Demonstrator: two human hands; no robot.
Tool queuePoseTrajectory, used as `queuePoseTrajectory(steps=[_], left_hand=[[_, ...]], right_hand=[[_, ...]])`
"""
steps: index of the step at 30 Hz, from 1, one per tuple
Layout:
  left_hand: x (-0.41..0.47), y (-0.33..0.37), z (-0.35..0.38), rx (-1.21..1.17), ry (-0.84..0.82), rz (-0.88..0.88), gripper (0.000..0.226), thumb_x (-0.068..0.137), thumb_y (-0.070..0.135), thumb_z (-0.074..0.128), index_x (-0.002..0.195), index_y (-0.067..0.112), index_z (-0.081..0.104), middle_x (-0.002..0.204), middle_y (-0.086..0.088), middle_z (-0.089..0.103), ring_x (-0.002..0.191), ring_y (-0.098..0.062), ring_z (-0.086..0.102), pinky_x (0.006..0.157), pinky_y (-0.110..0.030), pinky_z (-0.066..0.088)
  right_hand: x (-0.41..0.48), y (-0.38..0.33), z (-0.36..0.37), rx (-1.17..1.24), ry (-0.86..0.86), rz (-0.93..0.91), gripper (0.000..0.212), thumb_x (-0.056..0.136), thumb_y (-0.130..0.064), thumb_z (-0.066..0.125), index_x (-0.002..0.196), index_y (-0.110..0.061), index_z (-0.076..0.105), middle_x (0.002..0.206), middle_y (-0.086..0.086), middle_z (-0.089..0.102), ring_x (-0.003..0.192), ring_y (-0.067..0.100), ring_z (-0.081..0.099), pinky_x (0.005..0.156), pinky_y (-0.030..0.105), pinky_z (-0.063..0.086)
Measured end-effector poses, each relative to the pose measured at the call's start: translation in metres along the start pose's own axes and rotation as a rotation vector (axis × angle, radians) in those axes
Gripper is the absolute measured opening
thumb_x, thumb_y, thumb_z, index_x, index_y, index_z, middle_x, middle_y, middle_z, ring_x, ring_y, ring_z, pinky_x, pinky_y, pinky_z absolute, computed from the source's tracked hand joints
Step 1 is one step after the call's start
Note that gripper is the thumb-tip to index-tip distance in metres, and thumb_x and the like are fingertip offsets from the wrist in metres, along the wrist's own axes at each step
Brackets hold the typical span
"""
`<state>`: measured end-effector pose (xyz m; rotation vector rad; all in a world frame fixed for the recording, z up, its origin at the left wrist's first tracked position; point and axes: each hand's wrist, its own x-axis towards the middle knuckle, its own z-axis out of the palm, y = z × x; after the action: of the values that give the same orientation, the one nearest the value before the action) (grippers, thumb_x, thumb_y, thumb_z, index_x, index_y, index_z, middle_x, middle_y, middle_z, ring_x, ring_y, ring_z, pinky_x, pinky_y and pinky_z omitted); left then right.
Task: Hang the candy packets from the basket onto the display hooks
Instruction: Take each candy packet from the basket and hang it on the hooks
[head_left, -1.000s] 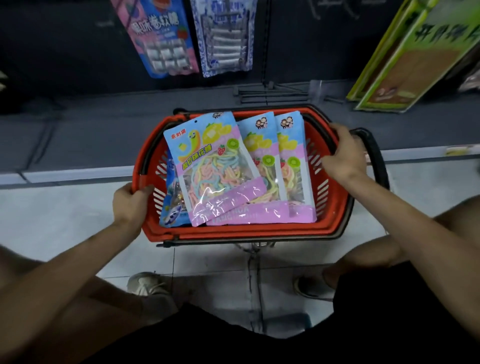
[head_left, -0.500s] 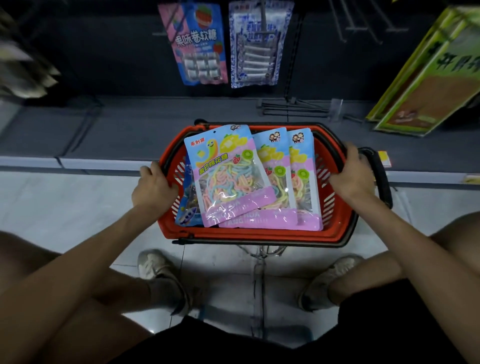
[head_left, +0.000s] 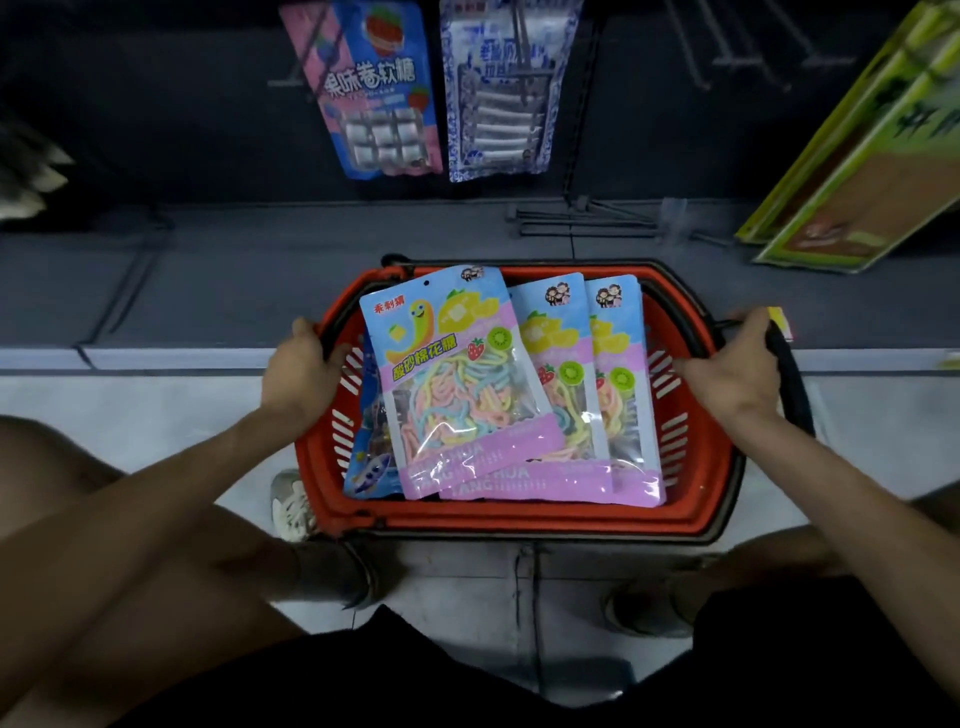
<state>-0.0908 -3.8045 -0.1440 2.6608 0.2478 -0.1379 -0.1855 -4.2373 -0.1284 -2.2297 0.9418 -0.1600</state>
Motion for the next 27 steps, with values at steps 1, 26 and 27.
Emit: queuePoseTrajectory(steps=[1, 26, 27], left_hand=[[0.001, 0.001, 0.0, -0.005, -0.005, 0.002, 0.041, 0.104, 0.04, 0.058, 0.125, 0.006, 0.047, 0.11, -0.018, 0.07, 0.089, -0.038, 0.072, 0.077, -0.054, 0.063], [-0.054, 0.052, 0.023, 0.011, -0.049, 0.172, 0.059, 0.101, 0.055, 0.051, 0.146, 0.019, 0.041, 0.13, -0.018, 0.055, 0.113, -0.043, 0.059, 0.083, -0.046, 0.051], [-0.051, 0.054, 0.027, -0.04, -0.077, 0.117, 0.061, 0.1, 0.057, 0.051, 0.145, 0.017, 0.041, 0.13, -0.02, 0.056, 0.116, -0.045, 0.058, 0.085, -0.046, 0.048]], right_hand=[[-0.001, 0.001, -0.002, 0.008, -0.005, -0.013, 0.073, 0.077, -0.029, 0.087, 0.131, -0.016, 0.041, 0.119, 0.015, 0.067, 0.107, 0.038, 0.067, 0.09, 0.043, 0.05], [-0.078, -0.065, 0.021, -0.048, -0.21, -0.698, 0.024, 0.094, -0.017, 0.07, 0.117, -0.02, 0.073, 0.106, -0.005, 0.064, 0.088, 0.01, 0.065, 0.085, 0.03, 0.055], [-0.081, -0.072, 0.029, -0.028, -0.262, -0.66, 0.024, 0.094, -0.02, 0.07, 0.118, -0.022, 0.072, 0.105, -0.005, 0.066, 0.088, 0.011, 0.067, 0.086, 0.035, 0.057]])
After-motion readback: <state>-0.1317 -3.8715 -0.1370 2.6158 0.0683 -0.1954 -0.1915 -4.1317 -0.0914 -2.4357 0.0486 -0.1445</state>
